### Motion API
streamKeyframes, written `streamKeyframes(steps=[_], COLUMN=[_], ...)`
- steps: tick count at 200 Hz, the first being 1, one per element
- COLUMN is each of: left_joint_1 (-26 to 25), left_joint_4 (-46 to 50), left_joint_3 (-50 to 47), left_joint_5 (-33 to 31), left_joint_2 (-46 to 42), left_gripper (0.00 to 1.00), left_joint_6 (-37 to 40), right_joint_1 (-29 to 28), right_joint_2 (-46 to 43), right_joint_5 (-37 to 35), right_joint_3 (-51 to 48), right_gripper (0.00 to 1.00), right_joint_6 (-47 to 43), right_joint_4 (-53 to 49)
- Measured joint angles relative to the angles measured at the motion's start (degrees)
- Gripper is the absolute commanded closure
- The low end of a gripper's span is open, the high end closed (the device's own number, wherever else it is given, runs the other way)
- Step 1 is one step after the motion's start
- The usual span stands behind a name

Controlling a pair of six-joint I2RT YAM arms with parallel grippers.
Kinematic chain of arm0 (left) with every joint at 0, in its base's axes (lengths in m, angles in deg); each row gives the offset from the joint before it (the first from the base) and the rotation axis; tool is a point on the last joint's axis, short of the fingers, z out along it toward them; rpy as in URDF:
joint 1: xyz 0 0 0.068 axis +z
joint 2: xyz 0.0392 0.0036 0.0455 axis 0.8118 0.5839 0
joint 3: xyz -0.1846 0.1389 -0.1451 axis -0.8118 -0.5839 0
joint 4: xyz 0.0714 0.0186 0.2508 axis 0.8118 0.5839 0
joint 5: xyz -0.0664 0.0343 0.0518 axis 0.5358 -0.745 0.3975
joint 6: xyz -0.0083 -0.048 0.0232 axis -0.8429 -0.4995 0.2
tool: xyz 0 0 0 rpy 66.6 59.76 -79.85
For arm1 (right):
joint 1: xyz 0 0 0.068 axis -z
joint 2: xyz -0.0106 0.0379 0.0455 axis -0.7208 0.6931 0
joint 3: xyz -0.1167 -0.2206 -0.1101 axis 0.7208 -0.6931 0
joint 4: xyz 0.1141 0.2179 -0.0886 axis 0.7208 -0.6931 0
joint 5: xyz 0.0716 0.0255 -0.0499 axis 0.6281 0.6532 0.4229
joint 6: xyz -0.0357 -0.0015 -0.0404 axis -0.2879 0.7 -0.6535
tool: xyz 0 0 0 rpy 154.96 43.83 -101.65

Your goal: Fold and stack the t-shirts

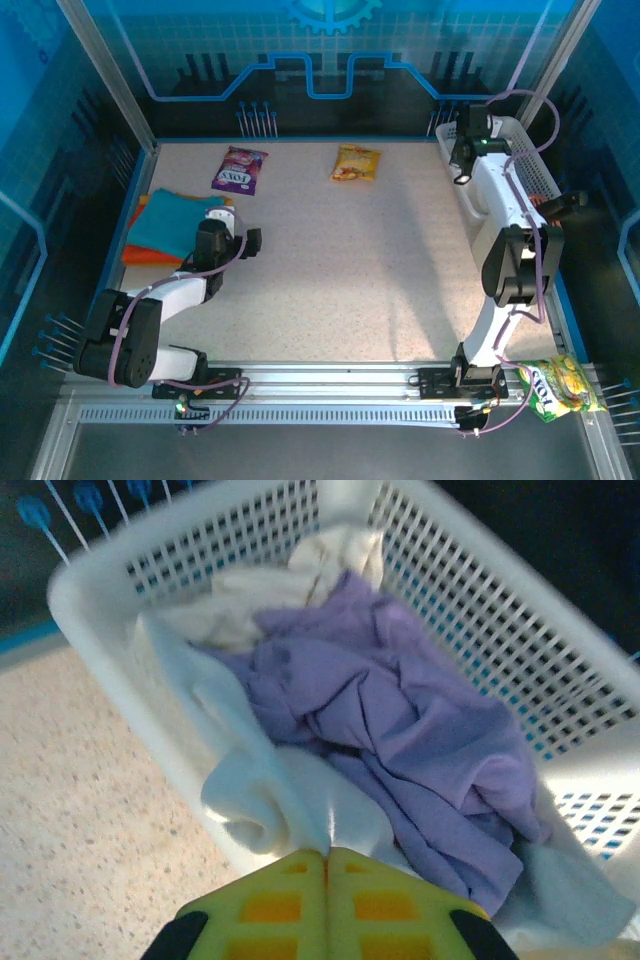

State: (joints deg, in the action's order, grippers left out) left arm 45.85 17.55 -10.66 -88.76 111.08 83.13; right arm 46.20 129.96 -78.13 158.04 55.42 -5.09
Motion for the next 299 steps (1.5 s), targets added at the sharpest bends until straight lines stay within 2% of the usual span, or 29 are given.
streamKeyframes(steps=[73, 107, 157, 235, 262, 271, 286, 299], left_joint_1=[-0.1, -0.4, -0.5, -0.8, -0.9, -1.0, -1.0, -1.0], left_joint_4=[0.0, 0.0, 0.0, 0.0, 0.0, 0.0, 0.0, 0.0], left_joint_3=[0.0, 0.0, 0.0, 0.0, 0.0, 0.0, 0.0, 0.0], left_joint_5=[0.0, -0.3, -0.4, -0.6, -0.9, -0.9, -0.9, -0.9], left_joint_2=[0.0, 0.0, 0.0, 0.2, 0.2, 0.2, 0.2, 0.2], left_gripper=[0.01, 0.01, 0.01, 0.01, 0.01, 0.01, 0.01, 0.01], left_joint_6=[0.0, 0.2, 0.2, 0.2, 0.3, 0.7, 1.1, 1.2], right_joint_1=[-0.4, -4.6, -15.4, -24.4, -25.7, -25.9, -26.0, -26.1], right_joint_2=[-8.4, -10.1, -13.1, -19.9, -19.8, -19.8, -19.8, -19.9], right_joint_5=[-4.4, -7.8, -18.4, -28.1, -29.2, -29.6, -30.1, -29.7], right_joint_3=[-5.4, -12.3, -19.9, -21.0, -20.7, -20.5, -20.0, -19.6], right_gripper=[1.0, 1.0, 1.0, 1.0, 1.0, 0.9, 0.58, 0.33], right_joint_6=[-6.5, -11.8, -27.0, -54.4, -61.2, -61.9, -60.9, -57.4], right_joint_4=[11.5, 18.7, 33.9, 64.3, 69.8, 69.6, 66.7, 59.6])
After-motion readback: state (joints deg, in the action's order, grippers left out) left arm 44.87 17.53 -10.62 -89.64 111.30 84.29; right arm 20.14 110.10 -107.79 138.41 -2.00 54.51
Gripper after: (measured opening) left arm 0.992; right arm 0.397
